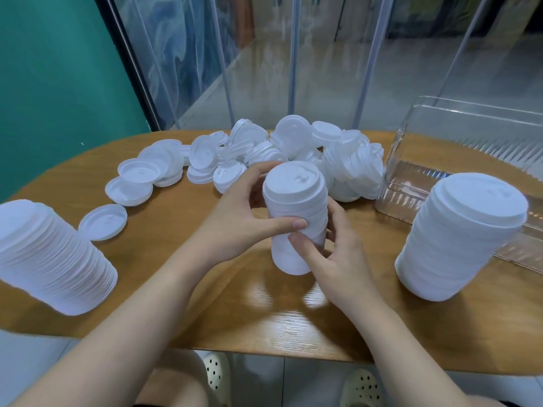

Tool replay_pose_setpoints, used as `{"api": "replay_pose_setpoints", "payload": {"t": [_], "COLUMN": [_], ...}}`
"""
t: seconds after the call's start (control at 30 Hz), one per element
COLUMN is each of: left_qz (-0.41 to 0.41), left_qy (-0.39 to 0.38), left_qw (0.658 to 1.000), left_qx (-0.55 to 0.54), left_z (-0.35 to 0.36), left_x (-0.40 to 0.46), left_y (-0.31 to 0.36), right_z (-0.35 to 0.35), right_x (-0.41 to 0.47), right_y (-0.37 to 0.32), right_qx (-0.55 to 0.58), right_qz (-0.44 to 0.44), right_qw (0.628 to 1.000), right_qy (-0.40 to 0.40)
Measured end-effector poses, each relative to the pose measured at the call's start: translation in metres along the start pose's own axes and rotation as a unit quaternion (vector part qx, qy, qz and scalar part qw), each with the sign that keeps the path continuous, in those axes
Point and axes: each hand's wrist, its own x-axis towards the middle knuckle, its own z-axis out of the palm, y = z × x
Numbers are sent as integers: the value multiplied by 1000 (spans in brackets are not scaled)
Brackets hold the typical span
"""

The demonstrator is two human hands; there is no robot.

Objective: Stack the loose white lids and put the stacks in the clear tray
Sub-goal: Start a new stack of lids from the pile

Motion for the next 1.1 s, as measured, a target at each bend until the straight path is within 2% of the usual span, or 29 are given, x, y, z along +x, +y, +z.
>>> {"api": "replay_pose_setpoints", "payload": {"t": [0.4, 1.1], "left_qz": [20, -2], "left_qy": [-53, -58], "left_qw": [993, 989], "left_qx": [105, 136], "left_z": [-6, -7], "left_x": [1, 13], "left_y": [15, 32], "right_z": [-2, -7], "right_x": [-1, 1], "right_y": [-1, 4], "right_qx": [41, 49], "right_qz": [16, 27], "right_qw": [999, 998], "right_qy": [-16, -28]}}
